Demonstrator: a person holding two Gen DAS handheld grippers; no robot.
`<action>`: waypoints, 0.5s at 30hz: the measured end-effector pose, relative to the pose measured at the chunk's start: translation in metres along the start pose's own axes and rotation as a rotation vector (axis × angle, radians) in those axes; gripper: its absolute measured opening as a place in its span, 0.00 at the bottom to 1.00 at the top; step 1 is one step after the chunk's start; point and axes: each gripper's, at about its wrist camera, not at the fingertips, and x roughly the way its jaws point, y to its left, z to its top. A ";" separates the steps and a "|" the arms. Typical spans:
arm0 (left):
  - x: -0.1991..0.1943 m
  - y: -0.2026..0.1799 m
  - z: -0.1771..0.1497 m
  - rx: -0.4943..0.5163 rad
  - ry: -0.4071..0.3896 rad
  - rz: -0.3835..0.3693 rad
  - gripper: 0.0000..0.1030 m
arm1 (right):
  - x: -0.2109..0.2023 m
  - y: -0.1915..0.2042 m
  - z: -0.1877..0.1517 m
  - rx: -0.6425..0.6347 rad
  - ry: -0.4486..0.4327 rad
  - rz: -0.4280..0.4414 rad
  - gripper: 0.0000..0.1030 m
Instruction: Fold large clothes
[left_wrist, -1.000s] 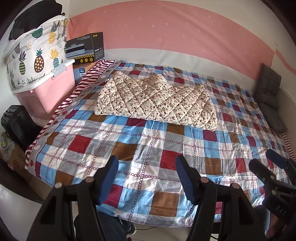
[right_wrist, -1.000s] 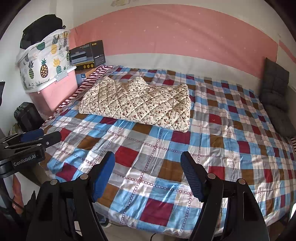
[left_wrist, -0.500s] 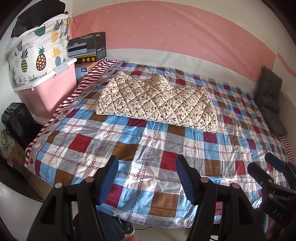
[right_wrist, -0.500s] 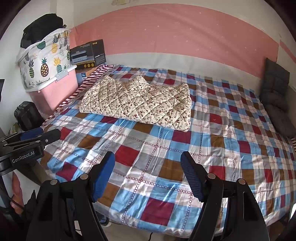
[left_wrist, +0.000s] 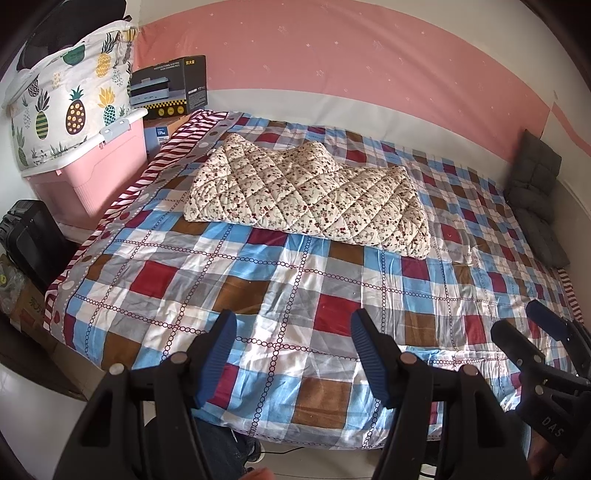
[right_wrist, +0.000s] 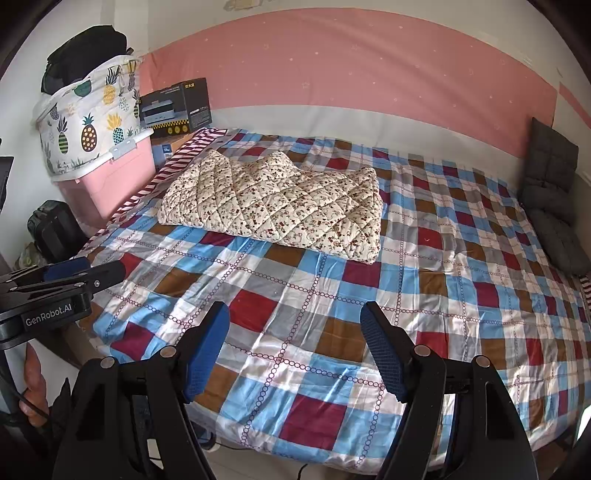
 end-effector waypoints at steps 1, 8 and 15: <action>0.001 0.000 0.000 -0.002 0.004 -0.002 0.64 | 0.000 0.000 0.000 0.000 0.000 0.000 0.71; 0.005 -0.002 -0.001 -0.001 0.016 0.001 0.64 | 0.001 0.000 0.000 0.000 0.000 -0.001 0.71; 0.004 -0.002 0.001 0.002 0.005 0.010 0.64 | 0.001 0.000 0.001 0.000 0.000 0.000 0.71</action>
